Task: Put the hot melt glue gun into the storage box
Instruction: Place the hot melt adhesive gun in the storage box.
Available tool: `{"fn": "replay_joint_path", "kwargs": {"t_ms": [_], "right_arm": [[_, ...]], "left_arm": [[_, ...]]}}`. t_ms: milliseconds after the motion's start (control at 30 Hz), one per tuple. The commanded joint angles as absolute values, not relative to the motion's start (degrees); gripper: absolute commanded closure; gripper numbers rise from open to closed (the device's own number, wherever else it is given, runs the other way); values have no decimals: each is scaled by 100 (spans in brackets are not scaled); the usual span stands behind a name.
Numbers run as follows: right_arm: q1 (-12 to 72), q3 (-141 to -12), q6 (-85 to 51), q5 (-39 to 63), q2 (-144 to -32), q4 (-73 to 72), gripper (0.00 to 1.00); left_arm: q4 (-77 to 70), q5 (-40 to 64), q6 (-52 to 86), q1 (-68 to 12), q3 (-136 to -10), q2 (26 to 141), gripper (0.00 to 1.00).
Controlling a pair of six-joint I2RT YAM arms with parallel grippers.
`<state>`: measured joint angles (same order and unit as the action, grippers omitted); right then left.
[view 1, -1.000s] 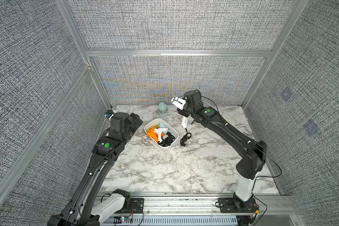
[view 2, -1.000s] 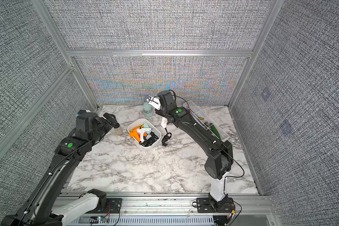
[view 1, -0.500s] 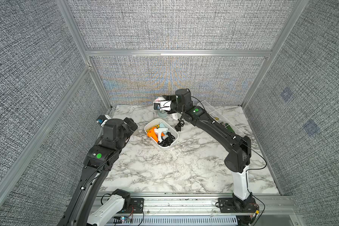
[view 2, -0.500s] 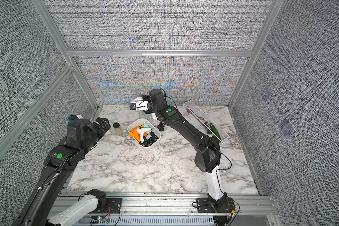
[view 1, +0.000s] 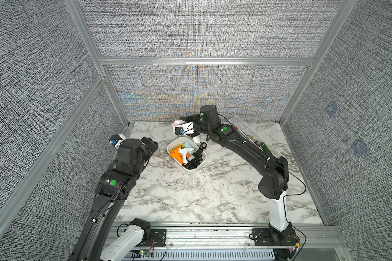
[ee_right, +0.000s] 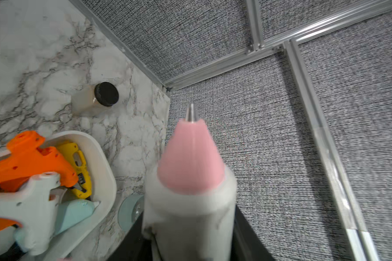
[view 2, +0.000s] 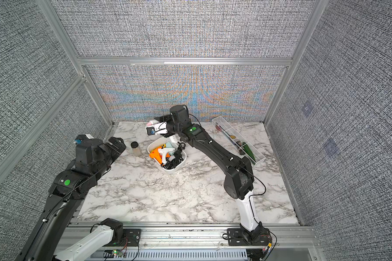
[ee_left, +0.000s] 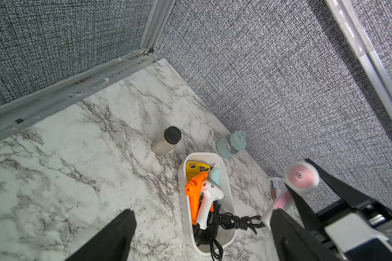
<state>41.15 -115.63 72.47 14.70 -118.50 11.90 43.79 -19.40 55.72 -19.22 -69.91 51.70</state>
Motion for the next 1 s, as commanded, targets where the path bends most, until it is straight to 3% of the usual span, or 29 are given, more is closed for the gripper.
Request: {"fn": "replay_joint_path", "kwargs": {"t_ms": [0, 433, 967], "right_arm": [[4134, -11260, 7119, 1731, -11854, 1052, 100], [4171, -10241, 6926, 2288, -12065, 559, 100], [4405, -11925, 7065, 2369, -12481, 536, 100]], "left_arm": [[4421, -1986, 5529, -1907, -6987, 5177, 2], [4414, -1943, 5562, -1903, -6908, 5194, 2], [4456, -1986, 5546, -1907, -6944, 5229, 2]]}}
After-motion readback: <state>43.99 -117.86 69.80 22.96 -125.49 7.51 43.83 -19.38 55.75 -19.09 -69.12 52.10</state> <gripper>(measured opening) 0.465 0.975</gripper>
